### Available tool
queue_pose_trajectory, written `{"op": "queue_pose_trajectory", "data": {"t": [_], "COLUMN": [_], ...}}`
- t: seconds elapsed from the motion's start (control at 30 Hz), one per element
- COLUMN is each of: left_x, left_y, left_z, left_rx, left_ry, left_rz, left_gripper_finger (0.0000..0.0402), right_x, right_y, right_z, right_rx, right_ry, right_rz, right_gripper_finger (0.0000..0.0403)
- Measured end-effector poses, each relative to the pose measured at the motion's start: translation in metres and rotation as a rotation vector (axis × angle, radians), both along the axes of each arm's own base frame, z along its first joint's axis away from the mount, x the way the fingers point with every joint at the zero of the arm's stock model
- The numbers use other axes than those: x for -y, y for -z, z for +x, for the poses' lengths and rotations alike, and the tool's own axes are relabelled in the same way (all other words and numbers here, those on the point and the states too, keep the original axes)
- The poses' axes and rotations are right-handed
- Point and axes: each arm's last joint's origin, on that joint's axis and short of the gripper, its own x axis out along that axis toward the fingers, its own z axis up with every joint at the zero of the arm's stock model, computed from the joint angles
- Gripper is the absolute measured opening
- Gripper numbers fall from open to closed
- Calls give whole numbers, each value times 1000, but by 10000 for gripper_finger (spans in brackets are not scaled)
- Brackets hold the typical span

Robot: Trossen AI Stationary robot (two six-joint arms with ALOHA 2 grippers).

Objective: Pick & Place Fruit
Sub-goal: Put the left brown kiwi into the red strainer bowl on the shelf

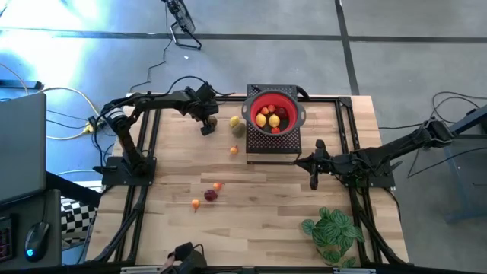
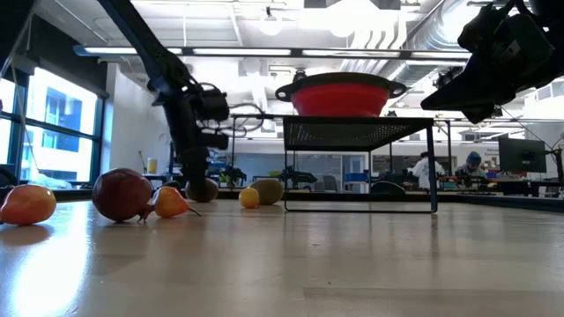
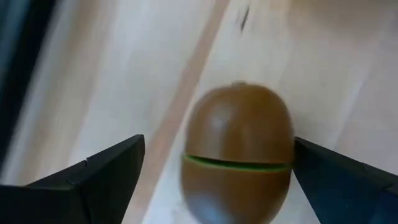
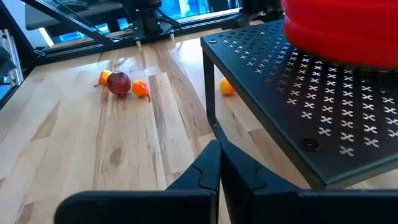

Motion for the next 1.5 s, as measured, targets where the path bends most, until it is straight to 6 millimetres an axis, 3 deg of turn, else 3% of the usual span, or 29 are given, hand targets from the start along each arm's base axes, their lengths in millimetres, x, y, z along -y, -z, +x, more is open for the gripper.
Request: {"op": "queue_pose_trajectory", "data": {"t": [0.17,0.6,1.03,1.5], "left_x": [-2,-2,-2,-2], "left_y": [14,15,16,16], "left_z": [2,2,3,4], "left_rx": [-23,-25,-14,-5], "left_ry": [0,-10,-9,-36], "left_rz": [-44,-44,-47,-53], "left_gripper_finger": [385,382,295,239], "right_x": [0,0,0,0], "right_y": [0,0,0,0], "right_z": [0,0,0,0], "right_rx": [-1,-1,-1,0], "right_ry": [0,0,0,0], "right_rz": [0,0,0,0], "right_gripper_finger": [2,2,2,2]}}
